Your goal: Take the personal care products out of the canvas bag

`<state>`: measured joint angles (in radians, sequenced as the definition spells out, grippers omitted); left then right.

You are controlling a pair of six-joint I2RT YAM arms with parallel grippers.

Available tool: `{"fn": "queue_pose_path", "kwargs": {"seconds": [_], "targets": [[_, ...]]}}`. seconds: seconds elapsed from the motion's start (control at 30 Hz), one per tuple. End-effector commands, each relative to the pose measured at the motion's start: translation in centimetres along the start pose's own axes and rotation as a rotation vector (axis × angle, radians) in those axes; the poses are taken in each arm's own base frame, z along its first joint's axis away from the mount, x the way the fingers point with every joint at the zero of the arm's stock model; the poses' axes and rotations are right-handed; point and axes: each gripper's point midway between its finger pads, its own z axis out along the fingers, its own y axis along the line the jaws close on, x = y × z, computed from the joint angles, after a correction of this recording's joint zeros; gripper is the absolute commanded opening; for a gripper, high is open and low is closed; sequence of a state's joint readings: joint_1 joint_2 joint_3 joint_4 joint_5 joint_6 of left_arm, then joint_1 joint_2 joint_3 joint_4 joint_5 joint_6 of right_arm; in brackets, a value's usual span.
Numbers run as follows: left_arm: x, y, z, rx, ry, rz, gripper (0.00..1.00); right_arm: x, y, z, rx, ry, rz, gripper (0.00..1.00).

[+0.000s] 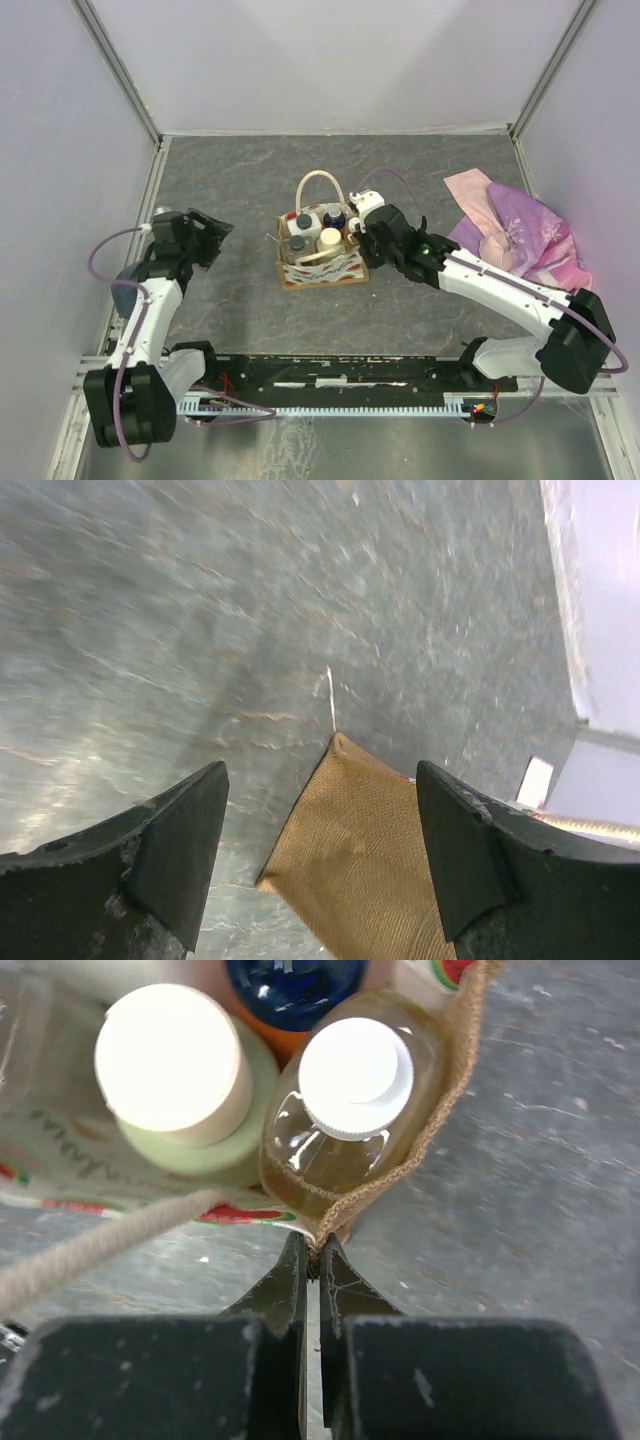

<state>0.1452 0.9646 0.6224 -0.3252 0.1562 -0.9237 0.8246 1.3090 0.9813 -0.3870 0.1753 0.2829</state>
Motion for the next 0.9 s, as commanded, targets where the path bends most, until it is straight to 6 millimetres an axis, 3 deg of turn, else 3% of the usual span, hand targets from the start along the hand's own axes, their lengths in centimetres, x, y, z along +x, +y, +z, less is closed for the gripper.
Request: {"fn": "queue_pose_path", "kwargs": {"seconds": [0.0,0.1,0.17,0.27,0.37,0.57,0.73,0.87], "targets": [[3.4,-5.3,0.9,0.117,0.054,0.046,0.82,-1.1,-4.9,-1.5,0.222,-0.041,-0.013,0.04],[7.4,-7.2,1.1,0.135,0.126,0.147,0.83,-2.2,-5.7,-2.9,0.262,-0.051,0.002,0.64],[9.1,-8.2,1.0,0.14,0.157,0.207,0.83,-3.9,-5.5,-4.2,0.246,-0.097,0.016,0.76],[10.3,-9.1,0.8,0.142,0.169,0.251,0.83,-6.6,-5.2,-6.0,0.223,-0.176,0.022,0.75],[10.9,-9.9,0.6,0.153,0.173,0.266,0.83,-8.5,-4.7,-6.4,0.203,-0.186,-0.01,0.75],[11.2,-9.0,1.4,0.09,0.174,0.309,0.84,-9.9,-2.5,-3.7,0.11,-0.155,-0.028,0.73],[11.9,-8.6,1.6,0.081,0.208,0.311,0.84,-9.4,-1.4,-0.3,0.071,-0.11,-0.026,0.72],[11.0,-8.3,0.9,0.068,0.172,0.312,0.84,-8.2,-1.2,2.3,0.068,-0.055,-0.028,0.69]]}}
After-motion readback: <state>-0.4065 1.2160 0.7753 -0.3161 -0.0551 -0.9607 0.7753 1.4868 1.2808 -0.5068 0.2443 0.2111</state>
